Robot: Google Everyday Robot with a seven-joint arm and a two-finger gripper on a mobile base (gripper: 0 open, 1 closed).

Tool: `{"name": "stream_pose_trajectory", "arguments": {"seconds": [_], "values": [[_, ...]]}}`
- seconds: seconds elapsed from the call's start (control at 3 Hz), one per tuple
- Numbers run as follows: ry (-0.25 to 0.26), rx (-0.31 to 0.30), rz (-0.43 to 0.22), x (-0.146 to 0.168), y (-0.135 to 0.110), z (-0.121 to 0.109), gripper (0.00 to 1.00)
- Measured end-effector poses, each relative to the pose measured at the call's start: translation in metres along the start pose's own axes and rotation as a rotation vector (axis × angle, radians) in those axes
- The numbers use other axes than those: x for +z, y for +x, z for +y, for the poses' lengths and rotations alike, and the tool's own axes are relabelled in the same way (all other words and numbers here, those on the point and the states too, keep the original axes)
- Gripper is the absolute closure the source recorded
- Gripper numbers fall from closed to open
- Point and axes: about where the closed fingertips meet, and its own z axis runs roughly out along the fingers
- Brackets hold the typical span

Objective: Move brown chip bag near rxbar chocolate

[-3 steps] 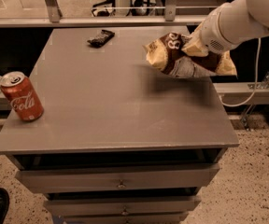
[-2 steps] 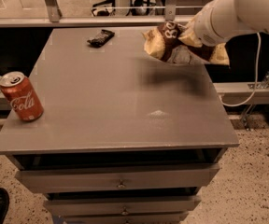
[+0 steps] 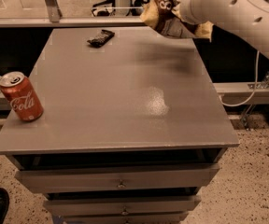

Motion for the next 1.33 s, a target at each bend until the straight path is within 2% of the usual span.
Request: {"name": "stream_pose_trajectory", "arguments": {"seconds": [0.33, 1.0, 1.33], "values": [[0.037, -0.012, -0.009, 0.026, -0.016, -0.003, 1.00], [-0.012, -0.038, -0.056, 0.078, -0.072, 0.049, 1.00], [-0.039, -0.052, -0.047, 0.094, -0.076, 0.071, 1.00]]}}
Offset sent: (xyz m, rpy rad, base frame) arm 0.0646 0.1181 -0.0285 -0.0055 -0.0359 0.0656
